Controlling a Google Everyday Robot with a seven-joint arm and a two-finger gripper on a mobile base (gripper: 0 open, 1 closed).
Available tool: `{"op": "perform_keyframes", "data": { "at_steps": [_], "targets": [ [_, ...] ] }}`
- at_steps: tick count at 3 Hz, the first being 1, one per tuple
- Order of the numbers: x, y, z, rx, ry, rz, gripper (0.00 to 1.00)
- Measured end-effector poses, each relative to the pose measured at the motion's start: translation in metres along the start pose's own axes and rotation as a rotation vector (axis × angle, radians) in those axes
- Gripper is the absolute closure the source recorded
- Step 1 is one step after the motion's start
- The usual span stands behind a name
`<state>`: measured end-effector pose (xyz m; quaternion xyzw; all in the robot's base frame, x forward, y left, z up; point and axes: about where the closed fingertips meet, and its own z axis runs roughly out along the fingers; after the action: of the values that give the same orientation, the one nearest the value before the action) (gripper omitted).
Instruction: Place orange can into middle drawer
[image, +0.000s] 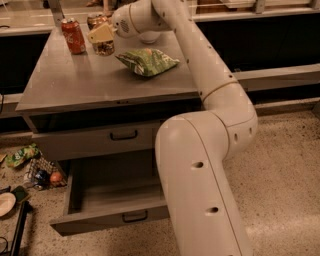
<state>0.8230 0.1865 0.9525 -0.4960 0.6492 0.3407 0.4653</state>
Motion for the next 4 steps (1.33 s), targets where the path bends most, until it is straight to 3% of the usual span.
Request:
{"op": "perform_keyframes", "data": {
  "at_steps": [1,2,3,4],
  "targets": [
    [-0.019,0.030,-0.026,-0.077,-0.010,-0.001,1.00],
    [-0.012,0.067,-0.068,-0.199,-0.032,0.011,1.00],
    [0.006,0.092,-0.099,-0.251,-0.078,0.038,1.00],
    [0.008,0.119,-0.158,-0.177,-0.131,0.071,1.00]
  ]
}}
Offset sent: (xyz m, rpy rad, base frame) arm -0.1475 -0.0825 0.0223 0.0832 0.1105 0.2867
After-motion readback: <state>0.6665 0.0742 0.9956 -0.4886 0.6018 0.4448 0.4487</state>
